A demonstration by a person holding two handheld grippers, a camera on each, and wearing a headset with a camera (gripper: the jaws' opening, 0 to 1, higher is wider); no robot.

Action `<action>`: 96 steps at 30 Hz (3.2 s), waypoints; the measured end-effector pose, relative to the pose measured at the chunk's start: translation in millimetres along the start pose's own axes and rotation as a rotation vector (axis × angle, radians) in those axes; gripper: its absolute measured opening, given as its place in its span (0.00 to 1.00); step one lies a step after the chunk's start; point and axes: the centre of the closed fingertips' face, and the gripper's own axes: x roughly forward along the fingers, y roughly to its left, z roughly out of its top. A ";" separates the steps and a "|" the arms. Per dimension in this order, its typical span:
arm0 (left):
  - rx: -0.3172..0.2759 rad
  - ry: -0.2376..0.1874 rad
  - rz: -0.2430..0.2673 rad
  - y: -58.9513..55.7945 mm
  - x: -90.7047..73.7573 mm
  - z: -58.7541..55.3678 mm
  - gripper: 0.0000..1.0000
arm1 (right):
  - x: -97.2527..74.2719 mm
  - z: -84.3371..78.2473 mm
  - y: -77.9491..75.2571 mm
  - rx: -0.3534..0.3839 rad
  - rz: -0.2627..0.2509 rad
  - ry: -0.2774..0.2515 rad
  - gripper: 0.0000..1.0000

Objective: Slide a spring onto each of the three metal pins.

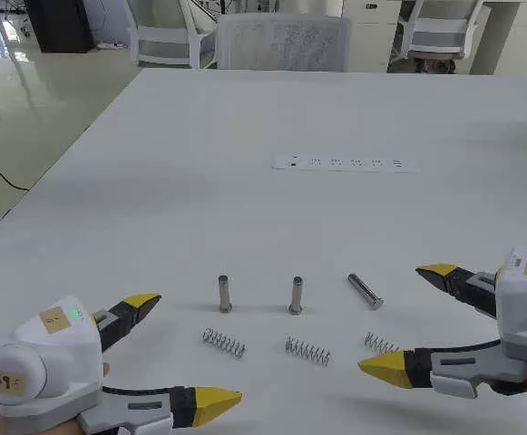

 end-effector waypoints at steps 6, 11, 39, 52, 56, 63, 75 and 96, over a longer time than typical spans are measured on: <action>0.018 0.002 0.002 -5.6 5.0 4.3 0.97 | -7.3 -4.6 -0.3 0.009 -0.007 0.007 0.91; 0.017 0.020 -0.002 -8.4 7.4 3.3 0.97 | -12.7 -7.3 -1.0 0.025 -0.016 0.005 0.91; 0.098 0.075 0.087 12.0 -12.6 3.8 0.97 | -6.9 15.7 8.3 -0.019 -0.007 -0.077 0.89; 0.100 0.050 0.041 -0.4 -8.8 11.9 0.97 | -20.2 23.8 9.8 -0.024 -0.045 -0.032 0.89; 0.111 0.045 0.019 -7.0 -6.2 12.7 0.96 | -25.0 29.6 11.1 -0.038 -0.062 -0.027 0.88; 0.121 0.019 0.021 -5.1 -8.1 19.5 0.96 | -22.0 35.8 8.9 -0.054 -0.081 -0.024 0.88; 0.120 -0.003 0.028 -0.2 -3.7 20.5 0.96 | -16.4 32.9 -7.8 -0.061 -0.100 -0.013 0.86; 0.145 -0.038 0.017 -1.5 -4.0 27.3 0.95 | 29.1 33.5 -56.7 0.005 -0.160 0.126 0.61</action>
